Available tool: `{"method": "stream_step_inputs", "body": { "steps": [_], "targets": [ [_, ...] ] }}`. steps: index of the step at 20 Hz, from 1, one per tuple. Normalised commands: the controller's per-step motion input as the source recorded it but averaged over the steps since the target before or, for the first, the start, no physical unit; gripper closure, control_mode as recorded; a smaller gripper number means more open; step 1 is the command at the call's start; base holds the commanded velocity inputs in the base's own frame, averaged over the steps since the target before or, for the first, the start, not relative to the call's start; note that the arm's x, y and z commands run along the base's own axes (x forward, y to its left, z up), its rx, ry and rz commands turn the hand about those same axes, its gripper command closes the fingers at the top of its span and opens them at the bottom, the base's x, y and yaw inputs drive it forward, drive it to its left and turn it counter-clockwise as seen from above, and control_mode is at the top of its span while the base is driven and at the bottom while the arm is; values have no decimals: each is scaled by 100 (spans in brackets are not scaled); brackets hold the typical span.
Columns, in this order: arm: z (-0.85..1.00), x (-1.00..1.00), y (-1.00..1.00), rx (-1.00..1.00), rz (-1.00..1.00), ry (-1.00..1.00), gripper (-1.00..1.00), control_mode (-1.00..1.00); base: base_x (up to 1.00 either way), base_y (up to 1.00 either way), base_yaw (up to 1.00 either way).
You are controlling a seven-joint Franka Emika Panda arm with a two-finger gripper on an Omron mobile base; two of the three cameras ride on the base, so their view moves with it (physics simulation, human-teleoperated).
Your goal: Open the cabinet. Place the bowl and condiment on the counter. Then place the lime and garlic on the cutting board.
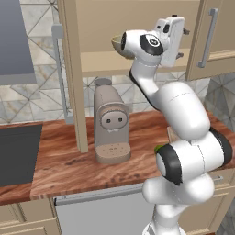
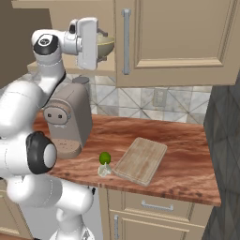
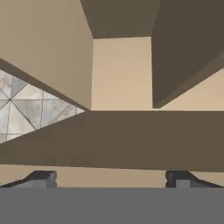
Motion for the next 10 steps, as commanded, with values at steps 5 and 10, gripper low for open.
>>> {"method": "stream_step_inputs", "body": {
  "steps": [5,10],
  "targets": [
    [0,24,-1,0,-4,8,-100,-100,0,0,0],
    [0,17,-2,0,-5,7,-100,-100,0,0,0]
  ]
}}
